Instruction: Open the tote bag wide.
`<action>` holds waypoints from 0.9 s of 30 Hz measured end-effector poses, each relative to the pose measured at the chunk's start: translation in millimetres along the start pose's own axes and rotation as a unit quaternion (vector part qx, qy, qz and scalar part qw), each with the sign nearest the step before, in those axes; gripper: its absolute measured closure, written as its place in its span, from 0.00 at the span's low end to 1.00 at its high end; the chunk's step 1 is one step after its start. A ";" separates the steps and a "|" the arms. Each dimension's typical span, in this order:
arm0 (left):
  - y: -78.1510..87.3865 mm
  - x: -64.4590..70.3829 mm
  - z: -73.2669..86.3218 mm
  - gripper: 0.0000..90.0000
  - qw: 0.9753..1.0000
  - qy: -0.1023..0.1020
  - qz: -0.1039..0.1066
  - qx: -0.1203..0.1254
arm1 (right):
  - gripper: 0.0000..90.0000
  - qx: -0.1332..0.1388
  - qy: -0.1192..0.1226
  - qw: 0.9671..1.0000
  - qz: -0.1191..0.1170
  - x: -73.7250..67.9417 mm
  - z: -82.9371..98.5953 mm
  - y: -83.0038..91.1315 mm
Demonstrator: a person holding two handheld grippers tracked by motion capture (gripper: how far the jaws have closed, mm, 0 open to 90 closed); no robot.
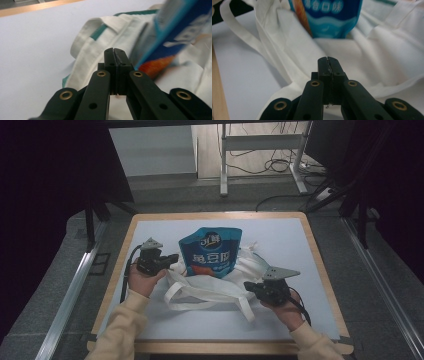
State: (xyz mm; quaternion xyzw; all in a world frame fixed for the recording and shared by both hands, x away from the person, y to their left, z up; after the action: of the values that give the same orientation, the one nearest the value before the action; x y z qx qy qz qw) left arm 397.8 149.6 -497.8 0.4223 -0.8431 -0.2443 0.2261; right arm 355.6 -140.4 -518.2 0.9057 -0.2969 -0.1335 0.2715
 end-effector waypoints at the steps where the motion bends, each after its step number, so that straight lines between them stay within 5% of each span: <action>1: 4.8 4.9 2.7 0.99 1.000 -0.008 0.002 -0.003 | 0.98 0.007 0.000 1.000 0.003 2.0 -4.9 2.9; 6: 15.3 18.3 11.2 0.99 1.000 -0.012 0.023 -0.004 | 0.98 0.030 -0.007 0.999 0.022 21.4 -32.2 13.5; 15: 21.0 33.3 31.7 1.00 0.998 -0.020 0.050 -0.019 | 0.98 0.004 -0.014 0.999 0.039 51.6 -63.1 -8.7; 27: 13.0 37.7 56.3 1.00 0.997 -0.016 0.064 -0.050 | 0.98 -0.062 -0.013 0.996 0.055 70.2 -53.7 -44.8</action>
State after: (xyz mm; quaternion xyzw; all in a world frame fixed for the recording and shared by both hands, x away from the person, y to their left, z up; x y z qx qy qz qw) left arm 336.4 137.8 -527.2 0.3516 -0.8588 -0.2779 0.2481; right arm 453.4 -130.8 -505.6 0.8676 -0.3407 -0.1488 0.3303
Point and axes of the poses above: each handheld gripper's, and its own axes: y roughly backward along the jaws, z roughly out of its underside, x roughly to its right, the point moved 8 cm from there along -y, roughly forward along the jaws, and after that the axes turned 2 degrees about -x, right-handed, at the moved point
